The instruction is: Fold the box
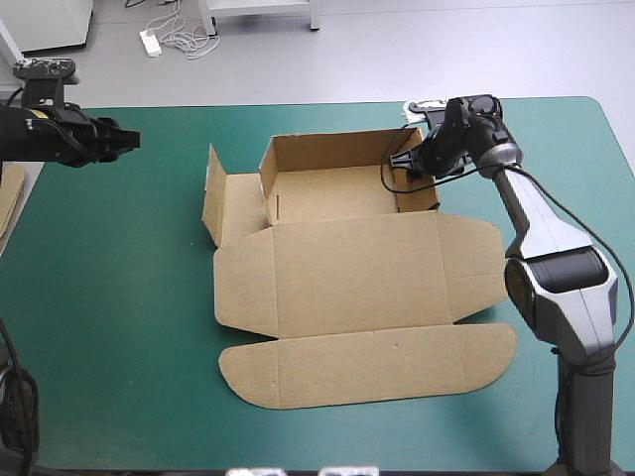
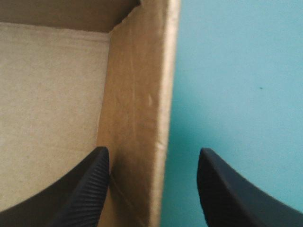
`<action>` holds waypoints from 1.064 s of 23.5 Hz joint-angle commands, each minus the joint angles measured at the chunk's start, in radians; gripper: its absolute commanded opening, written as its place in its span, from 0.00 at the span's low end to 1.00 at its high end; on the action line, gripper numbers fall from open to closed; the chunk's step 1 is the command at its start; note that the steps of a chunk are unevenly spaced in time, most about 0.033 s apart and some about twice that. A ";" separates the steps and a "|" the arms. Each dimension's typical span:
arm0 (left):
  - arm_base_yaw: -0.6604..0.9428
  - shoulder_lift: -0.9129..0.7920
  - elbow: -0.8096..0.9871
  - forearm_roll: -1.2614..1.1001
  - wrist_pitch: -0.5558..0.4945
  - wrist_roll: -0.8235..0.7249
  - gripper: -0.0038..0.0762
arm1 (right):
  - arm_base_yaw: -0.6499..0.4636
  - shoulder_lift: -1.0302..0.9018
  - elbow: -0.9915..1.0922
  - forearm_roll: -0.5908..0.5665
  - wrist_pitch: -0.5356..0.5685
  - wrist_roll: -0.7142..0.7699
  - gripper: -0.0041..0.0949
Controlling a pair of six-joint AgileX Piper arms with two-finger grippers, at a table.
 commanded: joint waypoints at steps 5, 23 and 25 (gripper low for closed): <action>-0.004 -0.035 -0.028 -0.027 -0.067 -0.001 0.48 | -0.005 -0.064 -0.032 0.019 -0.005 -0.020 0.04; 0.220 0.200 -0.028 -0.499 -0.123 0.291 0.17 | -0.007 -0.298 -0.348 -0.021 0.131 0.058 0.03; 0.256 0.220 -0.028 -0.517 -0.146 0.293 0.09 | -0.007 -0.317 -0.350 -0.034 0.131 0.060 0.03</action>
